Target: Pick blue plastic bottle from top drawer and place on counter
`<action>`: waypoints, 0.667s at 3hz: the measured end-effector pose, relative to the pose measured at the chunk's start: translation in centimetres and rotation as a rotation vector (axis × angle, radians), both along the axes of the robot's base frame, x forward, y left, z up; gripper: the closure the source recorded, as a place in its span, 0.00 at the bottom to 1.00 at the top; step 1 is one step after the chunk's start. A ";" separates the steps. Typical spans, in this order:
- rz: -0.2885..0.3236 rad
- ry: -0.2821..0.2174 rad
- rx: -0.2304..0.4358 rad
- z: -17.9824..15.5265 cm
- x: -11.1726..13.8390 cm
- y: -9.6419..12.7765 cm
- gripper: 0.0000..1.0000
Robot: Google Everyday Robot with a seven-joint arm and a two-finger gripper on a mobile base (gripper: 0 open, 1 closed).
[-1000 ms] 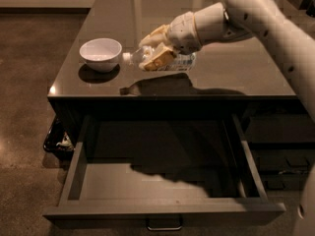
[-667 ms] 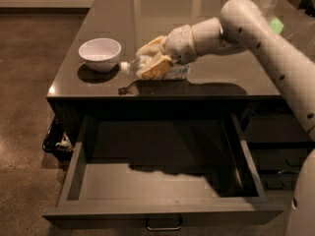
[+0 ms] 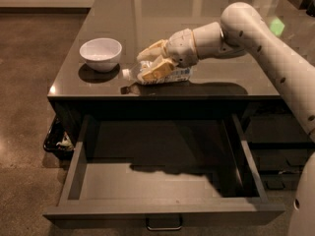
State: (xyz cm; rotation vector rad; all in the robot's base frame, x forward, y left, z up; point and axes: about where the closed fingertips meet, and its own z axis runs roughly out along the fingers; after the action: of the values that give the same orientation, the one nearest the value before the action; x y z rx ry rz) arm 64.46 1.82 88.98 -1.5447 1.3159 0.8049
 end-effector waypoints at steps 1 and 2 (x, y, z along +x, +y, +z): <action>0.000 0.000 0.000 0.0 0.0 0.0 0.58; 0.000 0.000 0.000 0.0 0.0 0.0 0.35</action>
Offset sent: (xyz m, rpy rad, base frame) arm 0.0000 0.0000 0.0000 0.0000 0.0000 0.0000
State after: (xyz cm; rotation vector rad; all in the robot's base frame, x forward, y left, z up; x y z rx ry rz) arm 64.46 1.82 88.98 -1.5447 1.3158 0.8050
